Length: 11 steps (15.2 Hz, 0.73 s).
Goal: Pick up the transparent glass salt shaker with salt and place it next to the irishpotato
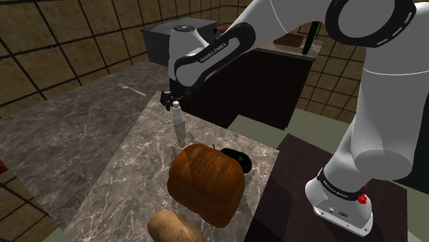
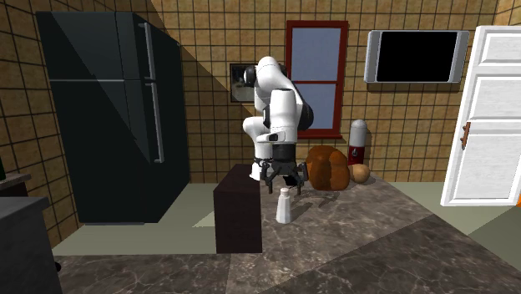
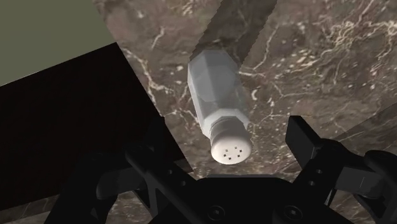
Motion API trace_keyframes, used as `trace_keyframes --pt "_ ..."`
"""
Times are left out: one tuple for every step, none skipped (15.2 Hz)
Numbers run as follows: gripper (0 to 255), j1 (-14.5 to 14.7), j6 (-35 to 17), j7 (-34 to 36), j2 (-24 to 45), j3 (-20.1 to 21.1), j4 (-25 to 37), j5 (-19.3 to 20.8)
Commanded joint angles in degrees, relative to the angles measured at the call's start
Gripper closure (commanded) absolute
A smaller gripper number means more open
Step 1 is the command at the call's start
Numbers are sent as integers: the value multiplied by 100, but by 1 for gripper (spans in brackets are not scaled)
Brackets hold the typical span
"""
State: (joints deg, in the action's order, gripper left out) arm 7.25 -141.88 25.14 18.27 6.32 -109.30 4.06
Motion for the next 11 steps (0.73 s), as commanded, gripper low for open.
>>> trace_keyframes --pt "0 0 -6 0 11 -1 6 1" --pt "0 0 -6 0 11 -1 6 1" --pt "0 0 -6 0 11 -1 6 1" --pt "0 0 -6 0 11 -1 6 1" --pt "255 0 -6 0 11 -1 6 1" --pt "255 0 -6 0 10 -1 6 1" --pt "255 0 -6 0 10 -1 6 1" --pt "255 0 -5 0 10 -1 6 1" --pt "255 0 -5 0 10 -1 6 1" --pt "255 0 -6 0 10 -1 6 1" --pt "255 0 -6 0 9 -1 5 1"
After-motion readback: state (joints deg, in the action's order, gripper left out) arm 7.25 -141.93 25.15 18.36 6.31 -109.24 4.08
